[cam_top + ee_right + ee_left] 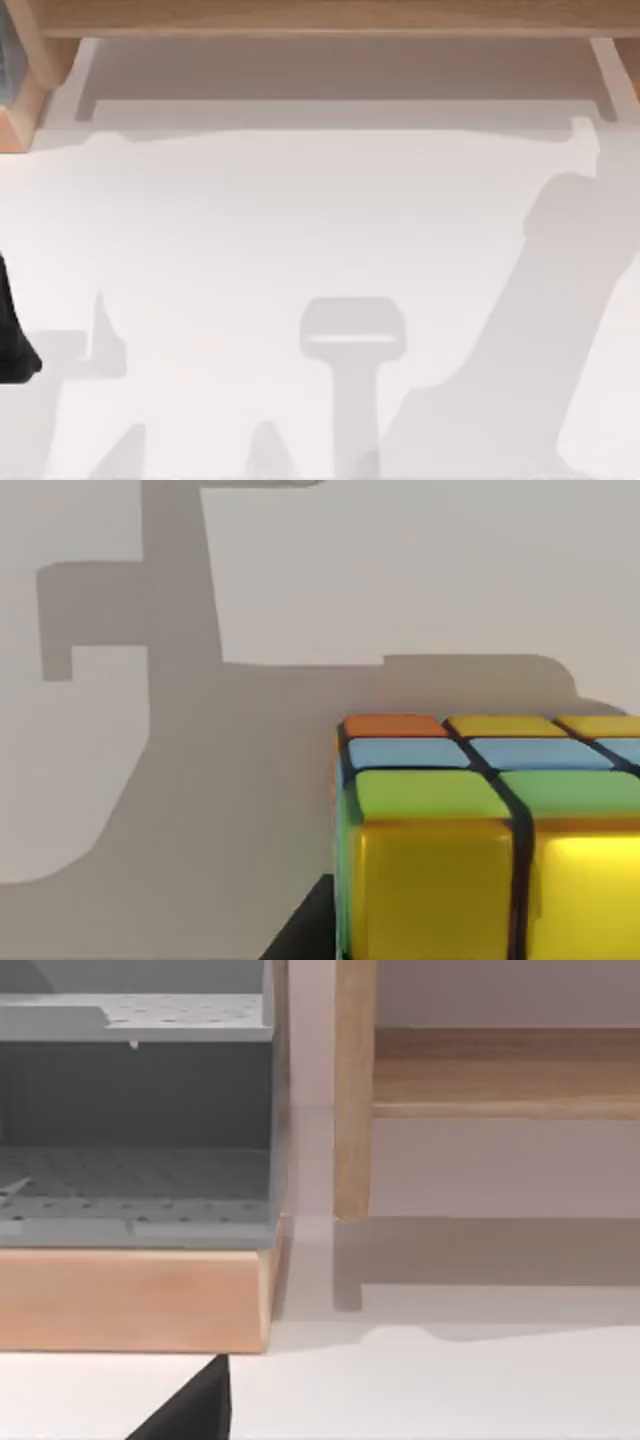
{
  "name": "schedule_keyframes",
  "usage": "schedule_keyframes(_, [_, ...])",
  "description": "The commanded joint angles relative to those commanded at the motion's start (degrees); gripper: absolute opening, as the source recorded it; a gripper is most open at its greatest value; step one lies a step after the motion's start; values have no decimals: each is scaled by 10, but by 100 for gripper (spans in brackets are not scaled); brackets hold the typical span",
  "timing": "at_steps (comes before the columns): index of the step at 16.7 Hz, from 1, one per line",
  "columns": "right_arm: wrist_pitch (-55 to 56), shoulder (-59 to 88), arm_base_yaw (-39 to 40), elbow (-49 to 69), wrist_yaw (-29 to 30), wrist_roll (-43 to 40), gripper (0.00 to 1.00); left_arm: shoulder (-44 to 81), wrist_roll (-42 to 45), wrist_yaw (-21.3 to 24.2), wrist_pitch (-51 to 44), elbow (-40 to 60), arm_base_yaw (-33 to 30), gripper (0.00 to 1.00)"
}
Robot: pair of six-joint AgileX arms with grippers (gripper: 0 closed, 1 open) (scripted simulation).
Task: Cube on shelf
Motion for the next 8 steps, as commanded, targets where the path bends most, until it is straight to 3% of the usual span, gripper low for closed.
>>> schedule_keyframes(8, [-25,-2,-4,15,-2,-6,0,0,0,0,0,0,0,100])
